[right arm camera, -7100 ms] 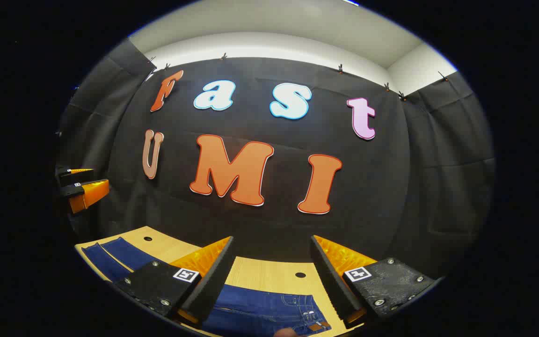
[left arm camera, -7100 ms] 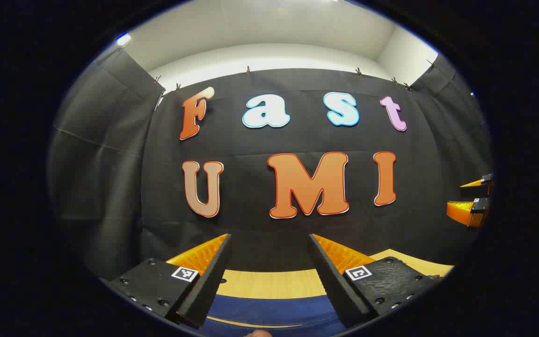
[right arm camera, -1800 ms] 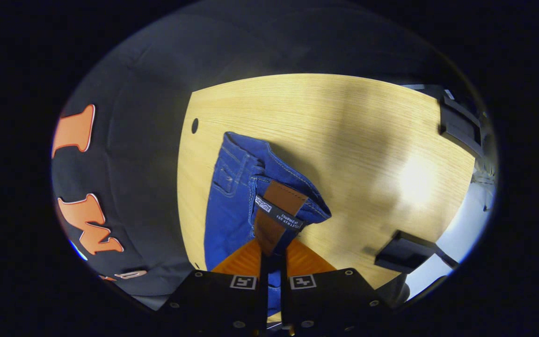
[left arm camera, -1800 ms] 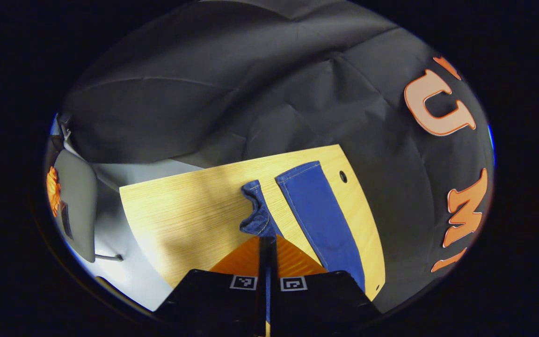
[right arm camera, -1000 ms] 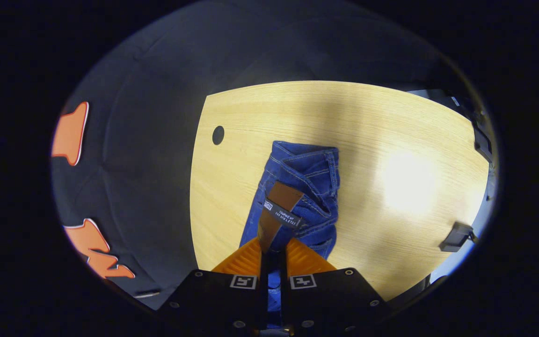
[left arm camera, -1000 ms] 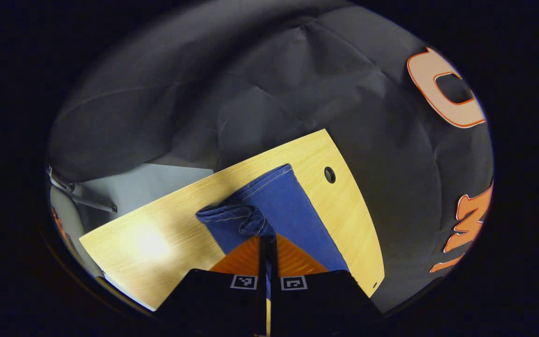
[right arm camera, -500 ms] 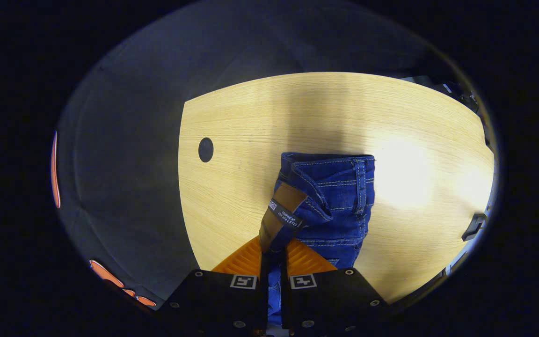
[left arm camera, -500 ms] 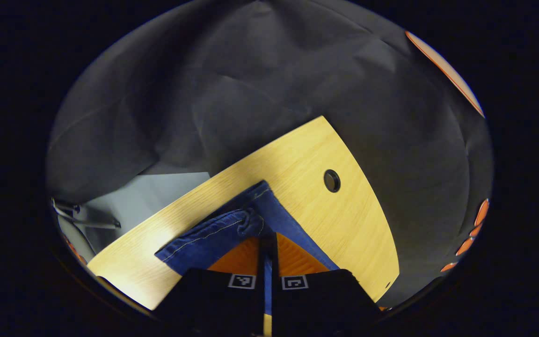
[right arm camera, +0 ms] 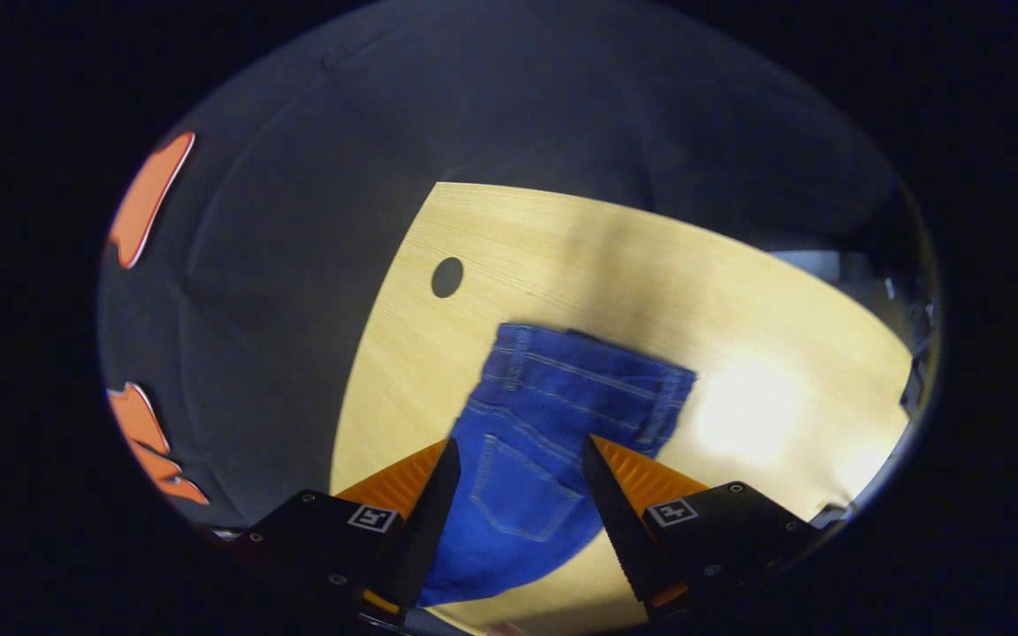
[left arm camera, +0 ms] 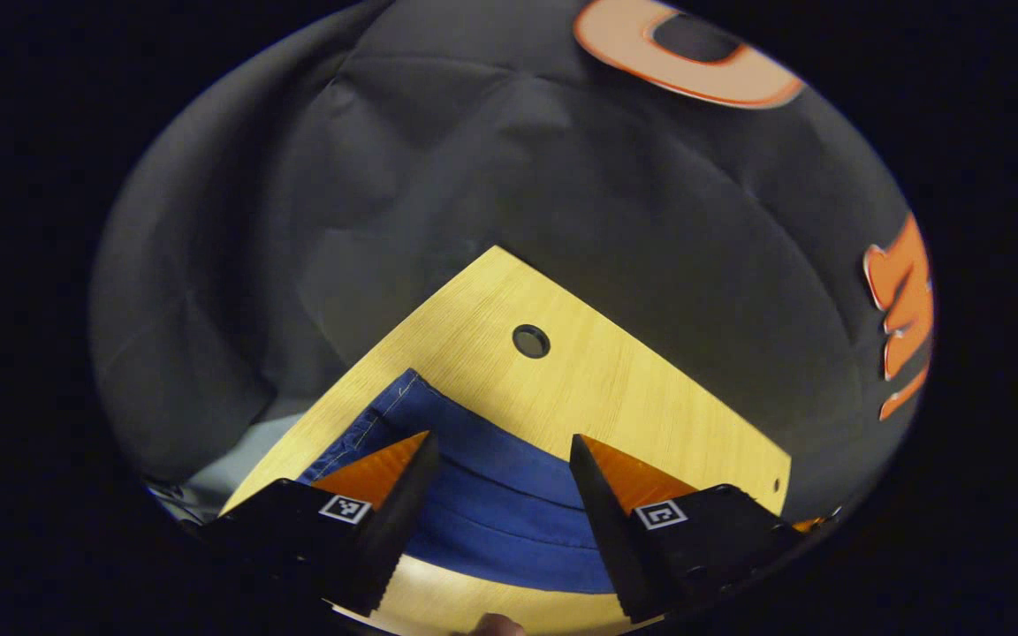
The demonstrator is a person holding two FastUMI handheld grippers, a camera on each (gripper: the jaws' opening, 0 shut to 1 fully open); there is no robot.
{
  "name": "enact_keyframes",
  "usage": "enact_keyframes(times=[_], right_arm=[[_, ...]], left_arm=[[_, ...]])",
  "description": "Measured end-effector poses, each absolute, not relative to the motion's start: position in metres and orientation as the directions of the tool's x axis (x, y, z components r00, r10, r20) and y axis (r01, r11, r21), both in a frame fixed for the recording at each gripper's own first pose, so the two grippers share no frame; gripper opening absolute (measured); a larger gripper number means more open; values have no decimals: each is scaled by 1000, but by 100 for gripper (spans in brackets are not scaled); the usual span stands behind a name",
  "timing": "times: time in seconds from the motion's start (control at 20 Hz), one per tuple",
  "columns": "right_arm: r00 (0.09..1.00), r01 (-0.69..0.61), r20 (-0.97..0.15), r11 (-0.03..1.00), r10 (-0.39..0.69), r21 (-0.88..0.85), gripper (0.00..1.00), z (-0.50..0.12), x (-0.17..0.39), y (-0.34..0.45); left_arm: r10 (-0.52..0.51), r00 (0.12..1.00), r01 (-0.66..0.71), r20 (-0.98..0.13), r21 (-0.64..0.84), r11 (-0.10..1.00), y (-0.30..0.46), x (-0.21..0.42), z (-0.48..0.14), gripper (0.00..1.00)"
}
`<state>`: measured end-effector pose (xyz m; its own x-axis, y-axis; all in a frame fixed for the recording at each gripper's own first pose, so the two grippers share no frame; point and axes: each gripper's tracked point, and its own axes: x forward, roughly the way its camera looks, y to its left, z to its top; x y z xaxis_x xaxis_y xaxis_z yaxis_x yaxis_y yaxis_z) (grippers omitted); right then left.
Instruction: Grasp the waist and the cuffs of the jeans and fold them to make the two legs overlap; first hold the waist and fold one-third of the jeans toward the cuffs, then hold the cuffs and fold the remaining one-third in the same direction to finish folding.
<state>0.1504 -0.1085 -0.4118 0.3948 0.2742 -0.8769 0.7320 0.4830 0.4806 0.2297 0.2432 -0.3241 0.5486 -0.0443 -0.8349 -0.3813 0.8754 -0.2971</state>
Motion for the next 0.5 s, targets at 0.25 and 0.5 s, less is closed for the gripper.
enact_keyframes(times=[0.25, 0.5], right_arm=[[320, 732, -918, 554, 233, 396, 98, -448, 121, -125], [308, 747, -921, 539, 239, 390, 98, -475, 123, -132]], left_arm=[[-24, 607, -257, -795, -225, 940, 199, 211, -285, 98], [1, 641, -246, -767, -205, 947, 164, 179, -241, 98]])
